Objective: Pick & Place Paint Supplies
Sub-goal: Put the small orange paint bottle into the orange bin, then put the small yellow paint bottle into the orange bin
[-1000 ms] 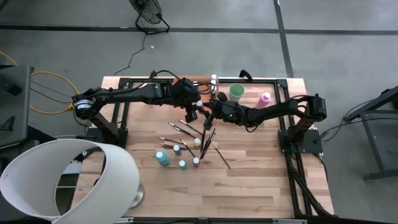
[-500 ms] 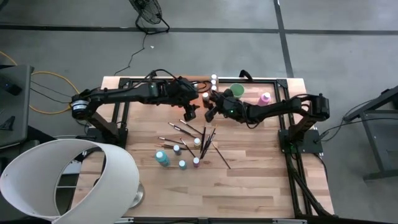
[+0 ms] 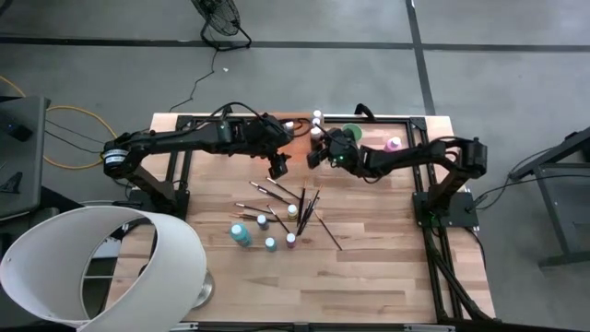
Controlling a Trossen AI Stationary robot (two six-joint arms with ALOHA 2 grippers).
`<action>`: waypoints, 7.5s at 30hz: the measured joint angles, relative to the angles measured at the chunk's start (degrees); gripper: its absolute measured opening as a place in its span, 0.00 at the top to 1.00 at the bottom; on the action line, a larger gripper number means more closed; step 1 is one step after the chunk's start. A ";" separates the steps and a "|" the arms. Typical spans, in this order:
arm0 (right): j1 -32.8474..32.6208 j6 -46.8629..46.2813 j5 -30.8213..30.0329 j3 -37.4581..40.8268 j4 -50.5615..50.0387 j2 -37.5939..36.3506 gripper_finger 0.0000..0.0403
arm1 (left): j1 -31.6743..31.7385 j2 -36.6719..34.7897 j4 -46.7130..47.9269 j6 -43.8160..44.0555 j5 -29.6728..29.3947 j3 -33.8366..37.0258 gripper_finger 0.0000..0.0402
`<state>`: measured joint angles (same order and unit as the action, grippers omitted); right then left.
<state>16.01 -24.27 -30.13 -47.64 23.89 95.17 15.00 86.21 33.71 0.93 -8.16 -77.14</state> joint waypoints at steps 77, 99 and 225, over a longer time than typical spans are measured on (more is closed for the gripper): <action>1.12 -5.51 -0.64 0.06 -2.21 8.21 0.44 | 0.00 0.09 0.37 -0.62 -0.05 0.00 0.50; 0.73 -1.42 13.14 0.04 -19.56 -8.10 0.44 | 0.00 0.11 0.81 -0.62 -0.05 0.00 0.50; -10.76 15.96 21.44 -4.57 -1.34 6.43 0.70 | -0.02 4.48 1.94 -5.21 16.02 -2.89 0.50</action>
<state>5.24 -8.32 -8.69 -52.20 22.55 101.60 14.98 90.70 35.66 -4.27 7.86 -80.03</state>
